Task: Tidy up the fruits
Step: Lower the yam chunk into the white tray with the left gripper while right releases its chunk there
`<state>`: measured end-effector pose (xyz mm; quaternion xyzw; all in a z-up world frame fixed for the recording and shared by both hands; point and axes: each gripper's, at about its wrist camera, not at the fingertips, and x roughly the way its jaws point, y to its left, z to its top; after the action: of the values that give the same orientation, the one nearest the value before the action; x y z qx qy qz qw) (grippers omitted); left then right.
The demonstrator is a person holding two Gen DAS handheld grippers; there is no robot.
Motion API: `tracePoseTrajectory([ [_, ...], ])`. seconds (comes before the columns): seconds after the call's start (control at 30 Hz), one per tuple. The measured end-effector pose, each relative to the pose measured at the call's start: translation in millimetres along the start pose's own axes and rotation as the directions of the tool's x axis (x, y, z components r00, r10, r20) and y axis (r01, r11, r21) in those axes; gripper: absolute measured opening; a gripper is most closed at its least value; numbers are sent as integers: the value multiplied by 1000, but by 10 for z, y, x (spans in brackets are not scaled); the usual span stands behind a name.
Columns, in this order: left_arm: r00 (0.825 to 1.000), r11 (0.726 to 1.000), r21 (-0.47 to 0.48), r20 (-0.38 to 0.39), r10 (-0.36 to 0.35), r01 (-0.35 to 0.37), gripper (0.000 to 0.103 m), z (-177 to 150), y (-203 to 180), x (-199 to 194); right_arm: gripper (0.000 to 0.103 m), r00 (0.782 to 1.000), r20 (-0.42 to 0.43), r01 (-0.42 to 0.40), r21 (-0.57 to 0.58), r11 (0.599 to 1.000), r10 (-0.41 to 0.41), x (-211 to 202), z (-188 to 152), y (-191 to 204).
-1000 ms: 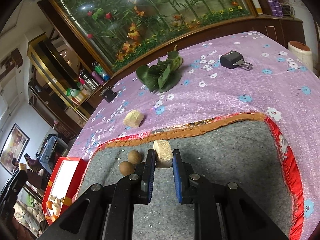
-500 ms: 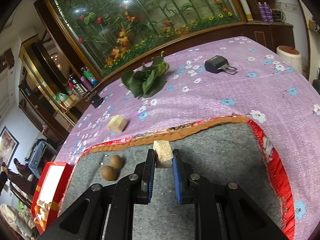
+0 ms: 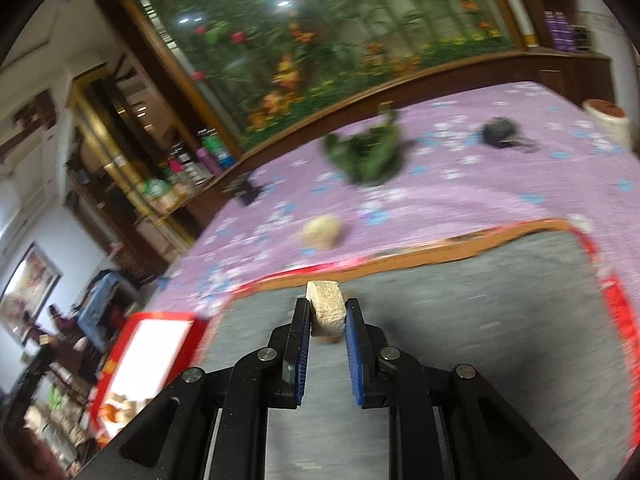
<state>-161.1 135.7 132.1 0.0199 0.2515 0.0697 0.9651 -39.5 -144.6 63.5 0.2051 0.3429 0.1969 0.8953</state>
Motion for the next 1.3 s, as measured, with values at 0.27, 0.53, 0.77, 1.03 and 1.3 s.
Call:
tracePoseTrajectory([
  [0.27,988,987,-93,-89,126,-135,25,-262,657,236,16,968,-139,-227,-132,965,209,348,-326,1224],
  [0.53,963,963,-132,-169,212,-235,25,-505,1102,468,16,913,-278,-360,-210,909,298,686,-757,2075],
  [0.77,957,966,-112,-208,204,-231,25,-648,1096,608,16,892,-359,-383,-281,880,274,947,-1110,2385],
  [1.03,939,964,-87,-265,220,-251,26,-715,1052,744,19,883,-407,-392,-361,846,235,1003,-1318,2483],
  [1.3,944,961,-82,-227,240,-264,58,-613,971,608,31,900,-315,-396,-307,865,300,723,-978,2200],
])
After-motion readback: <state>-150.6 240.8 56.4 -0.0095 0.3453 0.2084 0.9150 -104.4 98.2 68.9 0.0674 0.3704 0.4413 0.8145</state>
